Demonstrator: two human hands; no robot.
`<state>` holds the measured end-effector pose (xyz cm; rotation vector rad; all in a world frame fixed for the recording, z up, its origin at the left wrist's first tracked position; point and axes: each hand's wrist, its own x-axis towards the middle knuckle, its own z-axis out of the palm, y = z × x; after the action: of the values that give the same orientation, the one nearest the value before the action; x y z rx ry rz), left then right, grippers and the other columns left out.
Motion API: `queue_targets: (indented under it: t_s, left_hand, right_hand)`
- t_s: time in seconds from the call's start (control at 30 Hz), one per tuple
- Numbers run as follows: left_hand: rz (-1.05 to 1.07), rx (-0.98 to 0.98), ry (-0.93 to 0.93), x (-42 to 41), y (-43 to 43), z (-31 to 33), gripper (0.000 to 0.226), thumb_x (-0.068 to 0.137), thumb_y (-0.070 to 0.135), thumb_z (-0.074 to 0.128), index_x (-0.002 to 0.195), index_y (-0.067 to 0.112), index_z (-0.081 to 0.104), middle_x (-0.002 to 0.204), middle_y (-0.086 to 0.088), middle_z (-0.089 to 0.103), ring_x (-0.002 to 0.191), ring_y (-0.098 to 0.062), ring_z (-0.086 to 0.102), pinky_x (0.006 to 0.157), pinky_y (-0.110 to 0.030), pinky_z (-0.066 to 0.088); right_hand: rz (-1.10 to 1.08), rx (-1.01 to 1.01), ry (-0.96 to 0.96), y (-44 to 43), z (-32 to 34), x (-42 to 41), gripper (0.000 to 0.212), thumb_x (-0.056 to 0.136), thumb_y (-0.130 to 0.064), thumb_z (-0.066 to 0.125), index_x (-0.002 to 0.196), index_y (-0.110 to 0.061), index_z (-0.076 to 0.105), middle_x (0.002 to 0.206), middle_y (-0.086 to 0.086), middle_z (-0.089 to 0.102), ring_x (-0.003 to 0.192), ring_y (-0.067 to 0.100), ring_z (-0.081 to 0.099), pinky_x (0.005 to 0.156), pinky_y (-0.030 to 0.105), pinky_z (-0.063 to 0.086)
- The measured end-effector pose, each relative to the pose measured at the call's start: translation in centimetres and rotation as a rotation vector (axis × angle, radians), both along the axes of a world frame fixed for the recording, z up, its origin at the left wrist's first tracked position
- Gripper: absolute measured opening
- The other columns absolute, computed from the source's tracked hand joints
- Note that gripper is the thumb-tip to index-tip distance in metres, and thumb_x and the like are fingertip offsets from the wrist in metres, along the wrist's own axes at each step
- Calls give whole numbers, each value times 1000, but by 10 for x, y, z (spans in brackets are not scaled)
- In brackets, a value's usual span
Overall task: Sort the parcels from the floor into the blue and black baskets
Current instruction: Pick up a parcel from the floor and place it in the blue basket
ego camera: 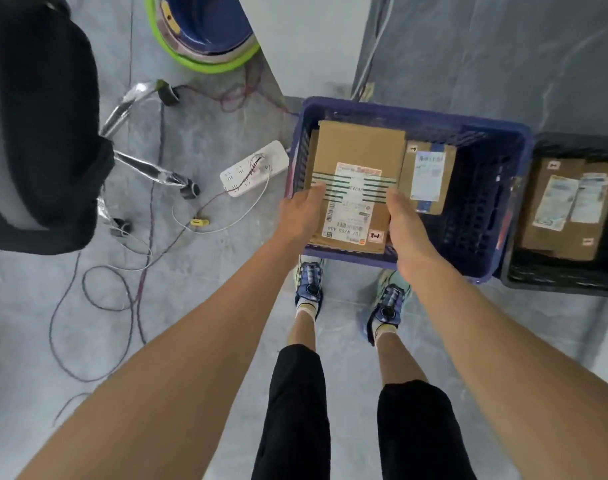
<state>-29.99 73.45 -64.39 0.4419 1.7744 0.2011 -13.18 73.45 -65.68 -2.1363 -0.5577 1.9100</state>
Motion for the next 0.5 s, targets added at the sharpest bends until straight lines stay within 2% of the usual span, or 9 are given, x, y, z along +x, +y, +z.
queue_targets:
  t_s: [0.07,0.13,0.2,0.27,0.33,0.4,0.5]
  left_hand:
    - [-16,-9,17,-6,12,-30,89,72,78,38,137,20,60,143,-12,57,134,-36,51,115,-54,39]
    - [-65,-17,50,-11,26,-52,93,75,77,35,141,16,57,148,-16,53,139,-39,47,116,-55,38]
    - [-121,13,81,-13,37,-72,85,83,69,31,142,13,56,147,-17,53,138,-40,47,116,-54,38]
    - [-155,19,93,-14,47,-84,65,97,51,28,142,10,52,144,-17,52,135,-40,47,113,-49,37]
    - [-155,48,87,-15,54,-93,46,104,36,35,141,13,50,143,-14,51,132,-38,47,114,-49,35]
    - [-205,82,110,-17,55,-102,50,105,38,40,149,13,45,152,-16,46,141,-37,40,118,-50,31]
    - [-347,117,142,-11,48,-113,71,95,52,29,150,9,47,157,-16,36,148,-35,28,118,-46,26]
  right_hand:
    - [-10,17,-26,12,-32,-8,65,108,-64,31,165,-33,26,173,-7,24,158,19,25,125,41,21]
    - [3,48,-53,23,-61,-16,58,113,-54,28,165,-29,28,172,-5,26,156,19,27,117,35,24]
    - [-12,72,-74,32,-86,-24,55,113,-51,28,164,-29,31,169,-3,33,153,20,33,115,35,27]
    - [-30,82,-66,40,-106,-31,57,113,-52,29,165,-30,27,169,-4,33,153,20,33,117,36,27]
    - [-54,79,-41,46,-122,-36,60,111,-56,31,166,-32,25,170,-6,32,154,19,32,123,41,25]
    - [-71,82,2,50,-135,-38,64,106,-63,33,164,-35,31,167,-6,37,152,20,36,125,47,28]
    - [-116,44,30,51,-148,-38,75,96,-76,41,161,-41,34,166,-9,40,152,20,37,125,51,27]
